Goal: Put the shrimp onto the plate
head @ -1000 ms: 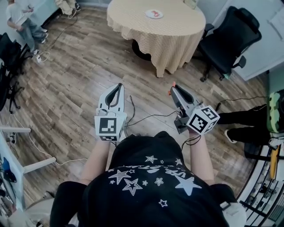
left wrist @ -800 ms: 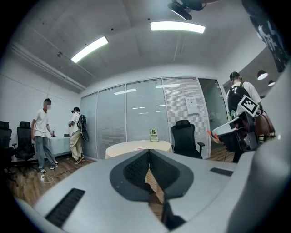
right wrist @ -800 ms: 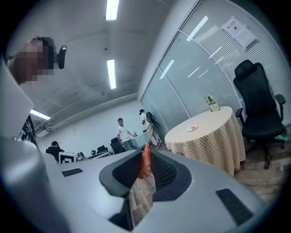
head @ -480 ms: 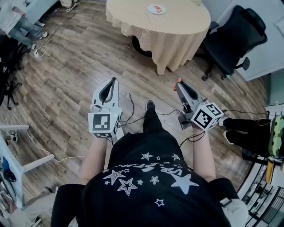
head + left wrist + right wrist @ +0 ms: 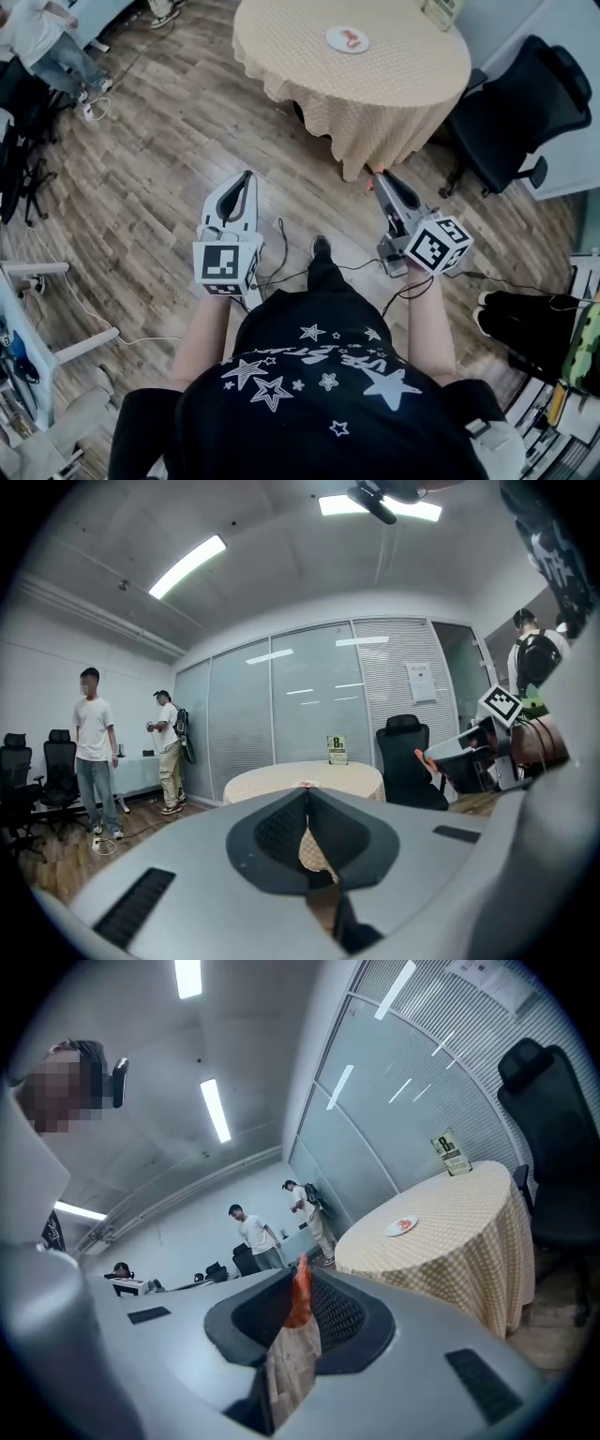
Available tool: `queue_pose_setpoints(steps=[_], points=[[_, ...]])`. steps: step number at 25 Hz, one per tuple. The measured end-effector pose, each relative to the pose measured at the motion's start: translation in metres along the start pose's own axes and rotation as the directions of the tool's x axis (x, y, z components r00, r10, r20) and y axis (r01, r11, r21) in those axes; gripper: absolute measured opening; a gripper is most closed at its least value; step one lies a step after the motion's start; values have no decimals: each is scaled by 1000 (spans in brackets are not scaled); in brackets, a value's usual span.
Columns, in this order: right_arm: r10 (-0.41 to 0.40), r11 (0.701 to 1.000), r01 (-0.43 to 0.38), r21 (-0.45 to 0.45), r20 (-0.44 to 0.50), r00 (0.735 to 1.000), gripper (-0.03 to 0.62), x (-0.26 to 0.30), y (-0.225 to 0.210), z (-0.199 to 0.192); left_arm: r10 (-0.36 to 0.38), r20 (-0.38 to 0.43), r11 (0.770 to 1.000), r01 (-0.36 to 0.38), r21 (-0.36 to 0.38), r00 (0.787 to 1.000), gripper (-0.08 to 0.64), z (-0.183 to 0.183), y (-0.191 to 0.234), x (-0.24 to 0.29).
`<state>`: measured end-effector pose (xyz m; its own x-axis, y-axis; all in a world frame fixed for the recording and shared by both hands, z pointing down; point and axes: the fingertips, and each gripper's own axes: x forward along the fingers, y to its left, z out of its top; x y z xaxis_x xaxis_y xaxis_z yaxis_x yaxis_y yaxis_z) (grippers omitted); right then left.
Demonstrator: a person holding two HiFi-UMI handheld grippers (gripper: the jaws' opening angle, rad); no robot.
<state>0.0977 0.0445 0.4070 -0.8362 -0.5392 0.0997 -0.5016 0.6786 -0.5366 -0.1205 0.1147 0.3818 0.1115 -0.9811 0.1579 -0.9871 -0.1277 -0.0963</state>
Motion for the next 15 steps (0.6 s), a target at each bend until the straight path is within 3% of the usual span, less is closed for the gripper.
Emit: queue_pose_setpoints(steps=[6, 15], points=[[-6, 1000, 7, 30, -13, 1000, 69, 22, -50, 29, -35, -13, 999, 35, 16, 999, 9, 12, -9, 58], [9, 1000, -9, 26, -20, 1000, 69, 50, -119, 65, -1, 1, 999, 1, 32, 1000, 9, 31, -13, 132]])
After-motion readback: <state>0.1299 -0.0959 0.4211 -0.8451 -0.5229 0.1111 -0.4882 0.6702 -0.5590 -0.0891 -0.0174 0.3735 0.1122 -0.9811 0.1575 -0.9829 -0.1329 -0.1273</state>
